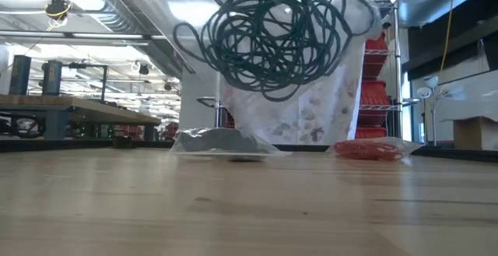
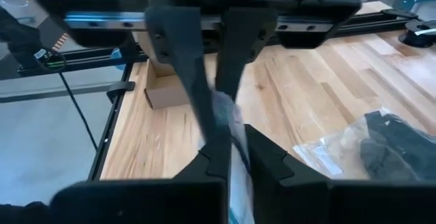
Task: Sort rubber bands
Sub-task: Close the transparent zip lock bag
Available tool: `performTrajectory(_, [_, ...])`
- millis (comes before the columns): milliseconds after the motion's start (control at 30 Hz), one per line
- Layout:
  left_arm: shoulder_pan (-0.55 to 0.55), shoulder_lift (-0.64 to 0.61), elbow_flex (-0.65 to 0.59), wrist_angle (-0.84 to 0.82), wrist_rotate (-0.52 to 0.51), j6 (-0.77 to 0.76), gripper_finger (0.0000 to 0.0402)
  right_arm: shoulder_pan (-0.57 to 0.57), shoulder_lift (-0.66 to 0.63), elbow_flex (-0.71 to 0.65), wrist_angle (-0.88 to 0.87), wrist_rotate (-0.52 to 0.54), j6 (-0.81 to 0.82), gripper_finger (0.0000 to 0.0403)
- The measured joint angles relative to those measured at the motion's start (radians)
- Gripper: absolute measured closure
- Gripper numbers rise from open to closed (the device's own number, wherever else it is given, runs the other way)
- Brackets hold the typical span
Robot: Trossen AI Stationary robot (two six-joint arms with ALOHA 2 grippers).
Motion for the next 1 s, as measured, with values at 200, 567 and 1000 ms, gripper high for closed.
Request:
performTrajectory(200, [0.009, 0.017, 0.0, 0.005, 0.001, -0.011, 0.0401, -0.021, 0.0, 0.0, -0.006, -0.057, -0.036, 0.0388])
performTrajectory(567, [0.011, -0.012, 0.001, -0.012, -0.007, -0.041, 0.0401, -0.009, -0.048, 0.003, -0.109, -0.104, -0.039, 0.0402])
performTrajectory(1000, [0.034, 0.053, -0.003, -0.046, 0.016, -0.285, 0.0401, -0.052, -0.186, 0.0, -0.378, -0.243, -0.008, 0.0391])
